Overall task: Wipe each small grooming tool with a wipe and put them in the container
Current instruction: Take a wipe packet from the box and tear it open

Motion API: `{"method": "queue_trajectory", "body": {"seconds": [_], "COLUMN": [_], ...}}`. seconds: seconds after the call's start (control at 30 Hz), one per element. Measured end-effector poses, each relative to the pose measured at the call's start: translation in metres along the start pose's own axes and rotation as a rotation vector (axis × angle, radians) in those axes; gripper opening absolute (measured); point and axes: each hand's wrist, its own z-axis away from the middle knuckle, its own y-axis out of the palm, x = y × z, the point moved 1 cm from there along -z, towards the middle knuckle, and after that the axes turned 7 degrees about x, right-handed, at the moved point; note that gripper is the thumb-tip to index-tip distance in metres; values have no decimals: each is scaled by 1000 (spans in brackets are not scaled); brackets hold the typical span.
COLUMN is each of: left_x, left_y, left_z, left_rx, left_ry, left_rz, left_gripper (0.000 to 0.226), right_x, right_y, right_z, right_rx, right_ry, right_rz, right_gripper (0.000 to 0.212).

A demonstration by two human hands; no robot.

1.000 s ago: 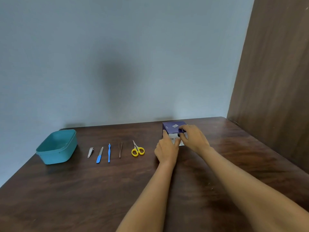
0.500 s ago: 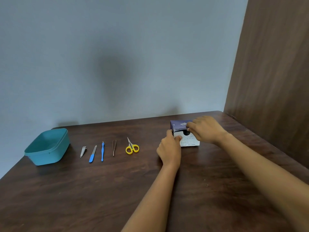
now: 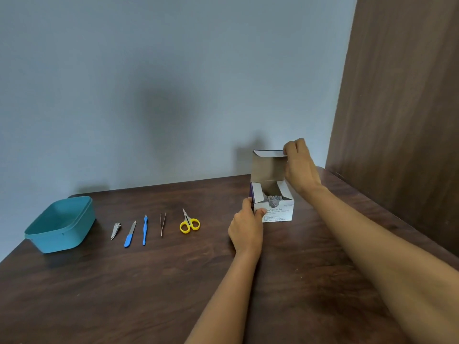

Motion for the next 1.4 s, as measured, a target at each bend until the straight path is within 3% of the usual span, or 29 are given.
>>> {"method": "queue_trajectory", "body": {"seconds": [0.13,0.2,0.37,0.5,0.57,0.77,0.87,1.0,1.13,1.27,1.4], "left_x": [1,1,2,1,2,4,5,5,7,3,10], "left_y": [0,0,1,0,0,3,3,4,1,-7,-17], "left_z": [0,-1,0,0,0,-2,-3,-3,-1,4,13], "left_rx": [2,-3,-10,-15,-18,-28,-37,-54,-61,-111,-169], "left_ry": [6,9,8,5,6,9,18,35,7,-1,-87], "left_rz": [-1,4,5,-13,-18,-23,-38,-42,63,436,823], "left_gripper": [37,37,37,37,37,39,38,42,44,39,18], "right_x": [2,3,15,26,28,33,35,35,31,43,54], "right_y": [20,27,27,28,33,40,38,28,21,14,33], "right_z": [-10,-10,-8,1,6,14,13,14,34,69,96], "right_rx": [366,472,443,539,567,611,543,338,7,-214,-151], "right_ry": [54,86,110,87,90,153,212,269,334,368,400], "right_rz": [-29,-58,-3,316,415,465,377,258,-122,-712,-1046], "right_gripper": [41,45,30,51,51,56,55,30,29,28,25]}}
